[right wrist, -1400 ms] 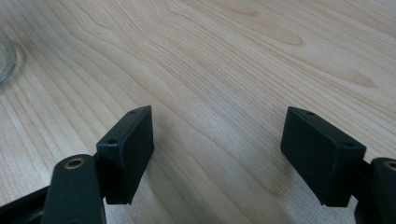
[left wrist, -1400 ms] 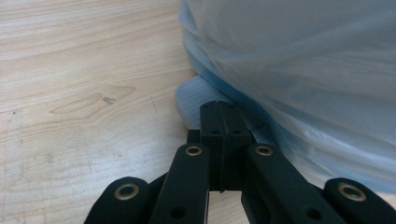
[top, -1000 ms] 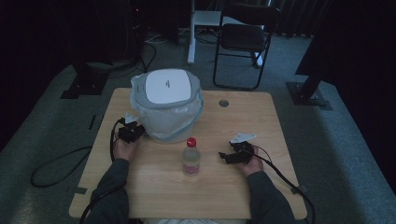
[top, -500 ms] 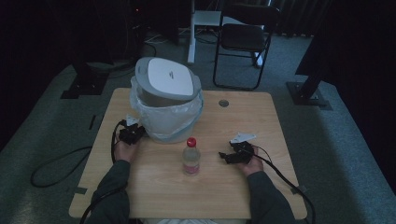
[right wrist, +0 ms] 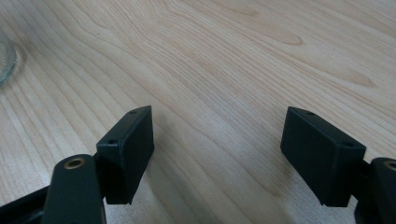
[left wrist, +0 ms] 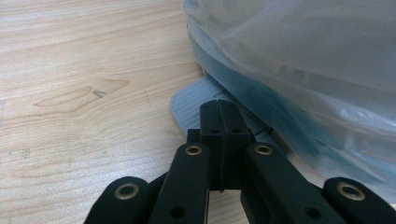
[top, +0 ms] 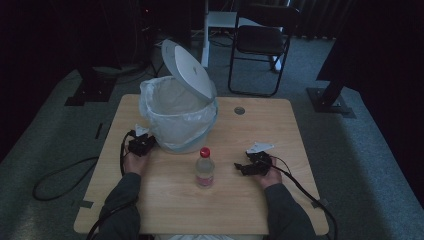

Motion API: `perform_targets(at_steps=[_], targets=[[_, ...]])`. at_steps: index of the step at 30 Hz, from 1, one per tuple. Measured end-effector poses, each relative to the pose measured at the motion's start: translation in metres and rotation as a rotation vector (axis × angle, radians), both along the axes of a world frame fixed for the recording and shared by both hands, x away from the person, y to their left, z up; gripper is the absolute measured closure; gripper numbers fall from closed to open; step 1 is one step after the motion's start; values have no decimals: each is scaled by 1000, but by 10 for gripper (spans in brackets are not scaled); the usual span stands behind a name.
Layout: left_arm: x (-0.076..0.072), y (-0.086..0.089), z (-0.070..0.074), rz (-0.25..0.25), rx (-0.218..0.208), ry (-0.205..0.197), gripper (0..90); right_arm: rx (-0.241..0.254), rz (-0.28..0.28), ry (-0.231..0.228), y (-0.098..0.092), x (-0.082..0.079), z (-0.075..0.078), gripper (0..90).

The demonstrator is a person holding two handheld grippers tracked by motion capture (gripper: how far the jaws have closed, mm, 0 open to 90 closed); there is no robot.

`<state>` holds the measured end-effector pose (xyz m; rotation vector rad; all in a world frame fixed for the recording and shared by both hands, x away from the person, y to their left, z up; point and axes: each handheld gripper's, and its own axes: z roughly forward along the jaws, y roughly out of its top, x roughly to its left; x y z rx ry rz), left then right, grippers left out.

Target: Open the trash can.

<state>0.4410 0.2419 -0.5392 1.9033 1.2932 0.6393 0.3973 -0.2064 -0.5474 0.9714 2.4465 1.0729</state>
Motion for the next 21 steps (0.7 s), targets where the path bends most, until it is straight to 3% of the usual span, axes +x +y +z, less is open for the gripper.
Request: perform_targets(at_steps=[21], targets=[[-2, -3, -1, 8, 24, -18, 900, 1, 0, 1, 0, 0, 0, 246]])
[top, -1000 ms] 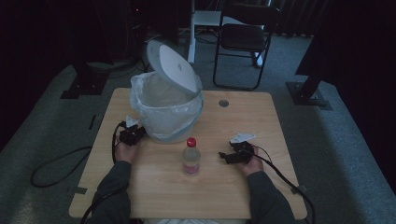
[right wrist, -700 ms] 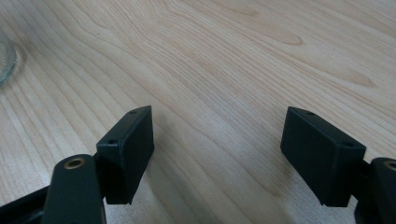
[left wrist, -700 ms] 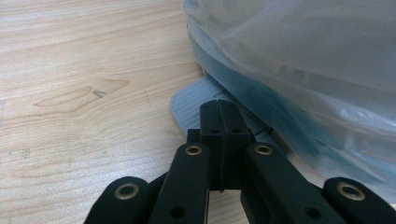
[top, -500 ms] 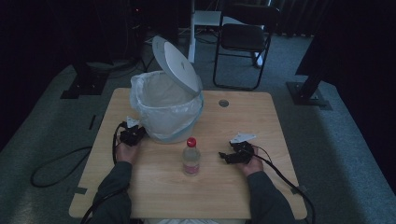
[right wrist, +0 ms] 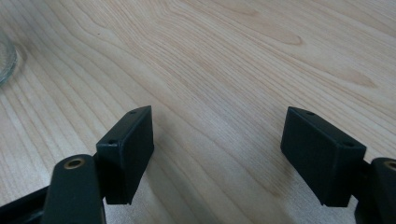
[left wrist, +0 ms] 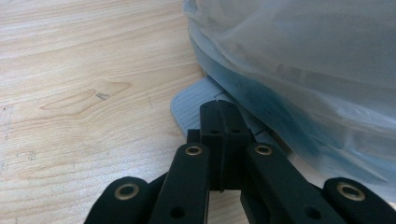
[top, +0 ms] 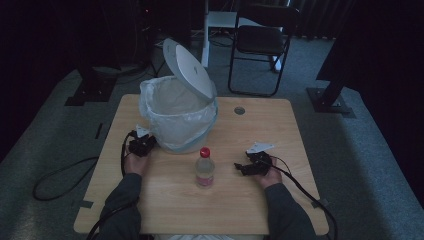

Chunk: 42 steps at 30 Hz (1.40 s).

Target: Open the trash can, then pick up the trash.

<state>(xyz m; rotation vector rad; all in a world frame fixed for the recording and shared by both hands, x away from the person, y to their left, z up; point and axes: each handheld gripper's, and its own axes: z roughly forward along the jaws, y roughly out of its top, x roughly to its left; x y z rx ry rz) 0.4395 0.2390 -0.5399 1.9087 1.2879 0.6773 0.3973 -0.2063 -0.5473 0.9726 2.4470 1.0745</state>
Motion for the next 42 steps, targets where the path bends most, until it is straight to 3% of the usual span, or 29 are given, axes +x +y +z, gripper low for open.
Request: perform_targets(at_steps=[12, 17, 20, 29, 37, 42], targets=[[0, -1, 0, -1, 14, -3, 900, -1, -19, 0, 1, -2, 0, 255], [-1, -1, 0, 2, 16, -5, 900, -12, -29, 34, 1, -4, 5, 367], [-1, -2, 0, 3, 20, -6, 900, 16, -16, 45, 1, -6, 9, 408], [-1, -1, 0, 3, 18, -5, 900, 133, 63, 35, 7, -18, 40, 429], [-1, -2, 0, 6, 23, -8, 900, 180, 83, 5, 12, -25, 66, 442], [-1, -2, 0, 7, 25, -10, 900, 213, 125, -10, 13, -29, 84, 457]])
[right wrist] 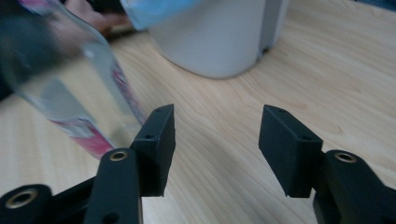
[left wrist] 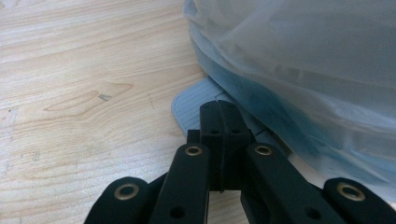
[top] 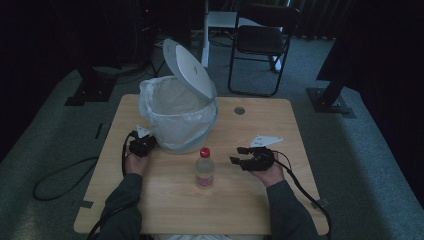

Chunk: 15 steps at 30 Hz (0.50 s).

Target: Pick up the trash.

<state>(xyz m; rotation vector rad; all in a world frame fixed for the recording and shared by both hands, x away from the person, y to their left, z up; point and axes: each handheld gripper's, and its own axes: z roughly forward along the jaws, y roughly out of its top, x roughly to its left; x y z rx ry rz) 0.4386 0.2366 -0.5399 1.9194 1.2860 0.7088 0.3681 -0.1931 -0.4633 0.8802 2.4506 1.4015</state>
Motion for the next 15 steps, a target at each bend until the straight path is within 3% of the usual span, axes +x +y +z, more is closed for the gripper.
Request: perform_targets(at_steps=[9, 15], targets=[[0, 0, 0, 5, 1, 0, 900, 103, 79, -17, 2, -6, 27, 470], [0, 0, 0, 8, 4, -2, 900, 113, 128, -42, 10, -11, 43, 497]])
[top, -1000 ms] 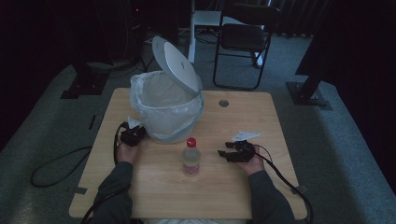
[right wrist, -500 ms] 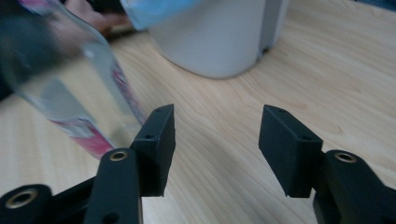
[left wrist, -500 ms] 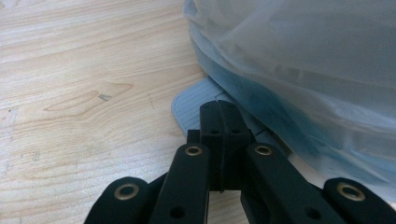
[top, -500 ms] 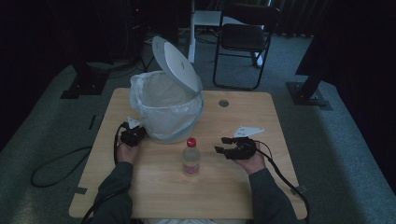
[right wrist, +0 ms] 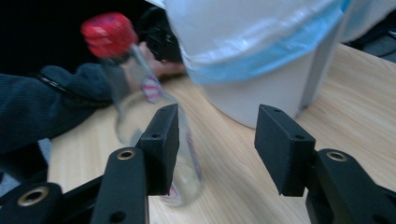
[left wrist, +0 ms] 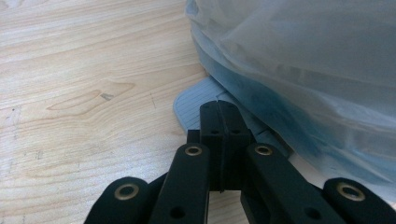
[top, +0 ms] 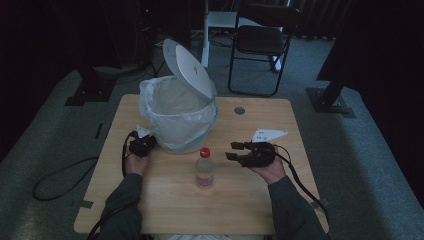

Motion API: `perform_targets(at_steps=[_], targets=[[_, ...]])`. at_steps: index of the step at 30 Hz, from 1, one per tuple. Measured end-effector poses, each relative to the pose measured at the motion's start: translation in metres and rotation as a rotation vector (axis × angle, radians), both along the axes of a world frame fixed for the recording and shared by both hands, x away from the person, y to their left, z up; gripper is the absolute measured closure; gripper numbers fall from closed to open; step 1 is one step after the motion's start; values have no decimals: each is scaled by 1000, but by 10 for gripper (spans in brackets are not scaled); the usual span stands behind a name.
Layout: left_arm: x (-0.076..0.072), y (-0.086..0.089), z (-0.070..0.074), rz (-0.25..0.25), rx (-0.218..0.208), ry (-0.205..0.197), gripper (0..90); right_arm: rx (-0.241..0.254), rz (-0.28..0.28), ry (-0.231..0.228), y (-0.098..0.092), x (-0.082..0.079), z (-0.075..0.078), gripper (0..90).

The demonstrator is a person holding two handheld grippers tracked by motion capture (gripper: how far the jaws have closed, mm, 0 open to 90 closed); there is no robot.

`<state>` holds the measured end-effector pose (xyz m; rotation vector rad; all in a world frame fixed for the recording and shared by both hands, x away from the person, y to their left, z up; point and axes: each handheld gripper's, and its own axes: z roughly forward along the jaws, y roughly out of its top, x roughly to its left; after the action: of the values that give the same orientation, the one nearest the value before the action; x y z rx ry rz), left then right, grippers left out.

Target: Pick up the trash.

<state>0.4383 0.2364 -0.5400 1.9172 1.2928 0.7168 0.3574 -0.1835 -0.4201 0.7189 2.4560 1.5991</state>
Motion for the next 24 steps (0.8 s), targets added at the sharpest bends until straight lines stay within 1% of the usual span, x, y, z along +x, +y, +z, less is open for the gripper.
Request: perform_targets(at_steps=[3, 7, 9, 12, 13, 16, 24], targets=[[0, 0, 0, 1, 1, 0, 900, -1, 16, -13, 4, -2, 6, 497], [0, 0, 0, 1, 2, -1, 900, 10, 47, -19, 11, -5, 14, 496], [0, 0, 0, 1, 2, -1, 900, 16, 77, -14, 16, -5, 17, 492], [0, 0, 0, 1, 2, -1, 900, 13, 95, -13, 21, -5, 19, 488], [0, -1, 0, 1, 3, -1, 900, 18, 112, -16, 24, -6, 21, 484], [0, -1, 0, 1, 3, -2, 900, 18, 124, -19, 28, -6, 23, 476], [0, -1, 0, 1, 4, -1, 900, 26, 178, -33, 48, -6, 26, 493]])
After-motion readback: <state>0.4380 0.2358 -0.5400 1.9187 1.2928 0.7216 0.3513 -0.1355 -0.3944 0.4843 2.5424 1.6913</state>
